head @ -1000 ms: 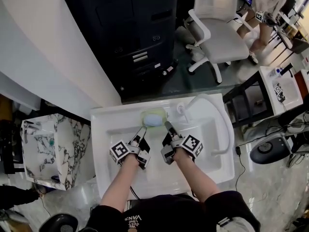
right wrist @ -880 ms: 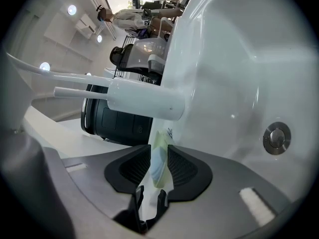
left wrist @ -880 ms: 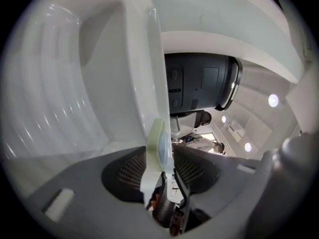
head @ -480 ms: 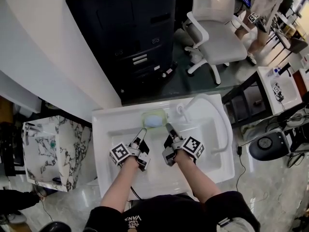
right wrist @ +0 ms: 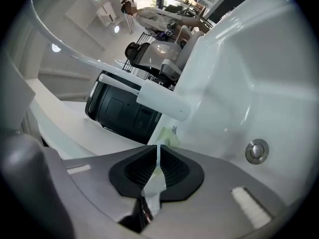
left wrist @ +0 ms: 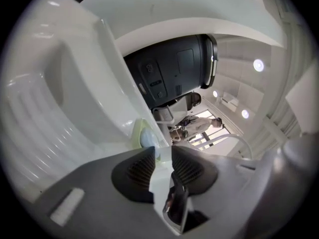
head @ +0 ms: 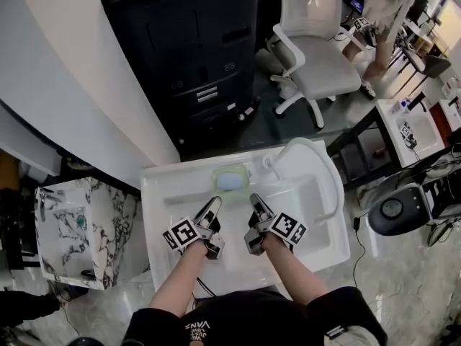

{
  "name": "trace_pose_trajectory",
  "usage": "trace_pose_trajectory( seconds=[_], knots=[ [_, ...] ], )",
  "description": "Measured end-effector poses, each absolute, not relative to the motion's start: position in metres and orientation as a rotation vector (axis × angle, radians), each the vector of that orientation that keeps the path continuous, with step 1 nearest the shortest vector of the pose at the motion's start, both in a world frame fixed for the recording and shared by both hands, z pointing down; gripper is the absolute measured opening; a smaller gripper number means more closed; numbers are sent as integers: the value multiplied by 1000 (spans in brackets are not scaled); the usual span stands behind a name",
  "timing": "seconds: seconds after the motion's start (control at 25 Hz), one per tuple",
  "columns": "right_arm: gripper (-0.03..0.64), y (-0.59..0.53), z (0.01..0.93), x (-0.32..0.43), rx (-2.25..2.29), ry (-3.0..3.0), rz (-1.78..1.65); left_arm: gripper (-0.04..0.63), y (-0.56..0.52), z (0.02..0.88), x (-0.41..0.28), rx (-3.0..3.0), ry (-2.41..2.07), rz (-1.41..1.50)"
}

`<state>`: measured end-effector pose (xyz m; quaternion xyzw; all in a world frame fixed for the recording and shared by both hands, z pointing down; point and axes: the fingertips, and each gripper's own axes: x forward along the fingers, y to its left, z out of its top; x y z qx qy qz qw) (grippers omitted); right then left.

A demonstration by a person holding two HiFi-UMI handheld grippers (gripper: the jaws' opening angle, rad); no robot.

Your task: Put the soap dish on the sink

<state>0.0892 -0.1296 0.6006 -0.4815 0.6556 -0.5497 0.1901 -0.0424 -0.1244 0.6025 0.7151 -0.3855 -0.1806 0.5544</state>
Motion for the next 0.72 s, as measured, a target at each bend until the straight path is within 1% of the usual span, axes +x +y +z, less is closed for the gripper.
trace_pose_trajectory(
  seconds=[0.08,0.16,0.36,0.72],
  knots=[
    [17,-122,598,88,-1367,1840,-1533,130,-120,596,-43,1730,-907,-402],
    [3,-114,595,86,-1382,1846,-1519,112,-114,590,-43,1758,-894,-384],
    [3,-93,589,77,-1408,1869,-1488,54,-97,578,-48,1812,-859,-351],
    [2,-65,567,68,-1432,1909,-1416,52,-69,564,-60,1904,-832,-271]
  ],
)
